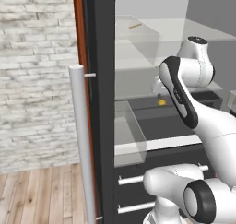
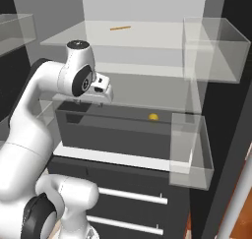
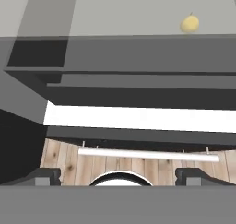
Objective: Fully open the fridge drawer.
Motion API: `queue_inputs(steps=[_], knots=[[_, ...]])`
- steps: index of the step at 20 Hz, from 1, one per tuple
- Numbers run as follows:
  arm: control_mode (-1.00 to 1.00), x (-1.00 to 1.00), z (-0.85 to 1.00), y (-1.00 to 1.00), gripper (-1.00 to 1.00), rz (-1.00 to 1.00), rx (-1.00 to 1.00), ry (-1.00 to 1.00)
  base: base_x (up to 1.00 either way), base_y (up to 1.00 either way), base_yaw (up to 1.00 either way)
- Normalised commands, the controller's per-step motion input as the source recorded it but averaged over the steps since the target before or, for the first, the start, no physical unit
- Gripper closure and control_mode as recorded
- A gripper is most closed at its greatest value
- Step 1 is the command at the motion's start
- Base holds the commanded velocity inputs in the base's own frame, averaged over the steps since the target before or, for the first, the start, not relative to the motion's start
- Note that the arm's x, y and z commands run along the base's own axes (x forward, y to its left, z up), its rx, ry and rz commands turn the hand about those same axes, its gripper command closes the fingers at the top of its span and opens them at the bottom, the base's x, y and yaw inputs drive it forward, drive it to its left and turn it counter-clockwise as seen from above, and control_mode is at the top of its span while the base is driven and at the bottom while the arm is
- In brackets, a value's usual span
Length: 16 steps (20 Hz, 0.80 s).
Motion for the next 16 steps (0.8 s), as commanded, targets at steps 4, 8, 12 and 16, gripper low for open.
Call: queue_inputs(steps=[4, 8, 12, 16], knots=[[1.00, 0.00, 0.00, 0.00, -1.00, 0.00, 0.00, 0.00, -0.33, -0.31, -0.01], [1.00, 0.00, 0.00, 0.00, -1.00, 0.00, 0.00, 0.00, -0.35, -0.29, 0.00], [1.00, 0.00, 0.00, 0.00, -1.00, 0.00, 0.00, 0.00, -0.36, -0.26, 0.00], [1.00, 0.00, 0.00, 0.00, -1.00, 0.00, 0.00, 0.00, -0.36, -0.26, 0.00]])
